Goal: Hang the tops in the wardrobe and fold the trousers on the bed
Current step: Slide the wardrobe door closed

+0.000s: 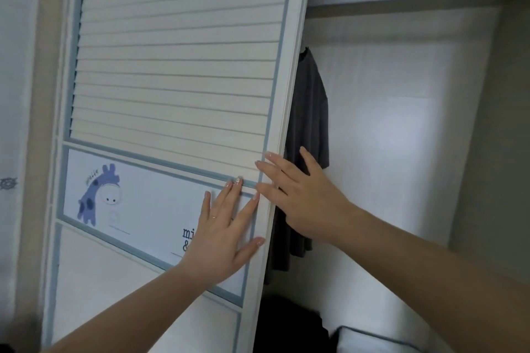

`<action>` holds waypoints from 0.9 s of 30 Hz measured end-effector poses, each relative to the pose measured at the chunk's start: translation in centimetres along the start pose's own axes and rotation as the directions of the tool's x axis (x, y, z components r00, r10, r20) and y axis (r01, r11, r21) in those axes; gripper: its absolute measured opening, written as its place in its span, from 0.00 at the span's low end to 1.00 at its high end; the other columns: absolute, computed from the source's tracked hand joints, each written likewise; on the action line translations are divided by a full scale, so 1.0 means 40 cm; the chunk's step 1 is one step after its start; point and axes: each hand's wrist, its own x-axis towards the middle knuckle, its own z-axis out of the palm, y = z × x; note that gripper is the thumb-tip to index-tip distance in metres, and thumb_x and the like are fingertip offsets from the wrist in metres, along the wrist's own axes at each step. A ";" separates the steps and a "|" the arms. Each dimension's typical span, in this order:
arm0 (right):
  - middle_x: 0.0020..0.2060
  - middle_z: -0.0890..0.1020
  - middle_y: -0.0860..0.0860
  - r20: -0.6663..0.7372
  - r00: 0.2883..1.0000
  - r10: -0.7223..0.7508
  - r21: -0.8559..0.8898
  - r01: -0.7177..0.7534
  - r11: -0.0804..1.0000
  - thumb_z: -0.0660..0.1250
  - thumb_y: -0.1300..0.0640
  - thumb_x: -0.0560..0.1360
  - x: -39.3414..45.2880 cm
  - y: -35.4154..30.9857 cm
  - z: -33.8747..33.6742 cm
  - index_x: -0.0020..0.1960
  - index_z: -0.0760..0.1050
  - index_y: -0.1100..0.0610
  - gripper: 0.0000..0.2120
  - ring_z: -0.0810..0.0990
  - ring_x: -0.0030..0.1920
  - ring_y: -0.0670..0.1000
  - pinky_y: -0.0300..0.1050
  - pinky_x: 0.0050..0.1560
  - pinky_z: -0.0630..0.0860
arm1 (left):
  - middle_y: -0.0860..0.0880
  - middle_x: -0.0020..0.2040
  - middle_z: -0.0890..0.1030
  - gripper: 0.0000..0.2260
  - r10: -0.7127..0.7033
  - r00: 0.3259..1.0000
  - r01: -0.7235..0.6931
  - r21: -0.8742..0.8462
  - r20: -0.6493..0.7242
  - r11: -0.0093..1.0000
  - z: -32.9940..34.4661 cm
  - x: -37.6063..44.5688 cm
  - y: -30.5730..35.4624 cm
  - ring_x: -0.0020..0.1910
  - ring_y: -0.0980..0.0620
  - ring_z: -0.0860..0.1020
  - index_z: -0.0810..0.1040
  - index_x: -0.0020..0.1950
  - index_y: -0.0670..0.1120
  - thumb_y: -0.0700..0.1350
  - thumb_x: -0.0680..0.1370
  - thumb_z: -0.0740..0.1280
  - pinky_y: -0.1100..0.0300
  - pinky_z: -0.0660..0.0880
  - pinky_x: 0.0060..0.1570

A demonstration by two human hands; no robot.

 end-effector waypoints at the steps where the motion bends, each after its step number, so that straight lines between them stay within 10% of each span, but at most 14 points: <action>1: 0.76 0.58 0.57 0.012 1.000 0.000 0.011 0.000 1.000 0.64 0.54 0.75 -0.019 0.008 -0.004 0.72 0.67 0.53 0.25 0.51 0.77 0.57 0.70 0.70 0.54 | 0.40 0.78 0.54 0.31 0.006 1.000 -0.006 -0.018 -0.005 1.000 0.004 0.002 0.020 0.77 0.40 0.53 0.54 0.78 0.49 0.63 0.80 0.51 0.34 0.56 0.70; 9: 0.77 0.38 0.55 0.170 0.985 0.032 -0.010 -0.030 0.999 0.49 0.51 0.81 -0.219 0.091 -0.048 0.78 0.48 0.52 0.26 0.33 0.75 0.56 0.70 0.69 0.34 | 0.38 0.77 0.55 0.29 0.022 1.000 -0.023 -0.085 -0.008 0.996 0.018 0.029 0.232 0.76 0.39 0.52 0.57 0.76 0.48 0.63 0.80 0.48 0.29 0.61 0.65; 27: 0.76 0.36 0.56 0.390 0.908 0.151 -0.192 -0.080 0.978 0.50 0.47 0.81 -0.623 0.243 -0.139 0.77 0.39 0.52 0.31 0.30 0.74 0.59 0.67 0.70 0.35 | 0.36 0.76 0.56 0.25 0.153 0.987 -0.160 -0.155 -0.057 0.975 0.027 0.072 0.667 0.76 0.38 0.53 0.59 0.75 0.48 0.56 0.80 0.52 0.27 0.62 0.62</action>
